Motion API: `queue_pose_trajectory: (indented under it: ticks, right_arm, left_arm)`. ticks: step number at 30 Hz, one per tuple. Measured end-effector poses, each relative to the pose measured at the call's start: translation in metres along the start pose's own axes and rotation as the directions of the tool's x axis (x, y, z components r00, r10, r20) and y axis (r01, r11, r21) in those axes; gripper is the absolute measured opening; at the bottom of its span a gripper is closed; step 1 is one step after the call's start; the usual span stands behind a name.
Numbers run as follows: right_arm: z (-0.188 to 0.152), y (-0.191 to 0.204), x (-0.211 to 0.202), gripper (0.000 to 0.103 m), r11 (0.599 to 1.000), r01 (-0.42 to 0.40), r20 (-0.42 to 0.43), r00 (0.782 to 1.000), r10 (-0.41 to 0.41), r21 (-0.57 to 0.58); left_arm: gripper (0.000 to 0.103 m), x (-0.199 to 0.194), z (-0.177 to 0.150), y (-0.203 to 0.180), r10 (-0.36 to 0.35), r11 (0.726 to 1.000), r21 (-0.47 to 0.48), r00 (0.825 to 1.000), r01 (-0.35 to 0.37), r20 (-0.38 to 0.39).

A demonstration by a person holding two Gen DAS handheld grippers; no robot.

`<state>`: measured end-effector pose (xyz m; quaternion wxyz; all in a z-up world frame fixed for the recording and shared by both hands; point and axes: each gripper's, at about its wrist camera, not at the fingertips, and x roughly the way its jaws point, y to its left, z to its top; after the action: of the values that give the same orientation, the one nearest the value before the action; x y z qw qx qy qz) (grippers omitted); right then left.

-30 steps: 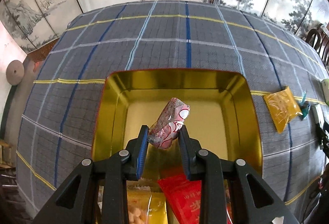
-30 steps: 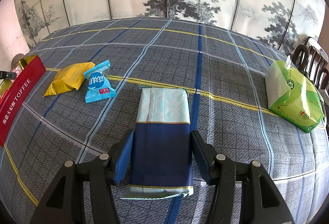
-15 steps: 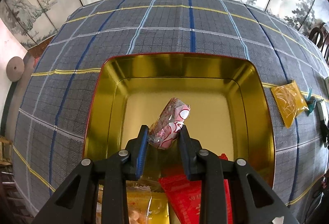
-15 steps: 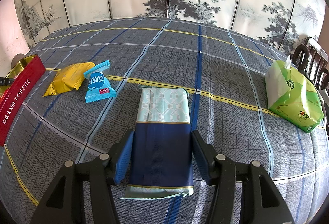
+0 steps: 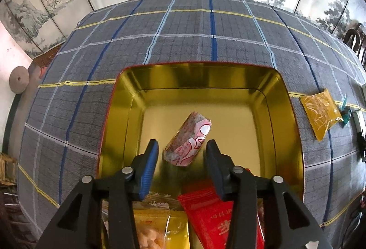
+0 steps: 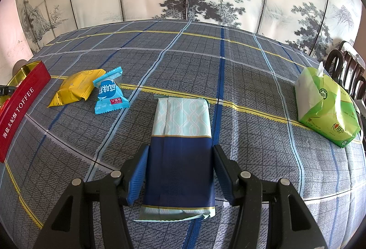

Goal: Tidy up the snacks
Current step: 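Carry the pink packet into the gold tray and open the left gripper, then carry the held blue-and-white box toward the gold tray with the right gripper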

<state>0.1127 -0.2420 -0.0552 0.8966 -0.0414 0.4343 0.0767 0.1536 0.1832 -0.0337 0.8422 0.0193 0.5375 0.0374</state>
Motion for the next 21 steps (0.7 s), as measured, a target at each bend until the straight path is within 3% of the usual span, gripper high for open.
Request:
queue_pose_trajectory:
  ticks: [21]
  right_arm:
    - [0.0, 0.0, 0.0, 0.056, 1.0, 0.001, 0.001, 1.0, -0.001, 0.0]
  left_arm:
    - [0.058, -0.062, -0.023, -0.004, 0.066, 0.998, 0.001, 0.991, -0.067, 0.118]
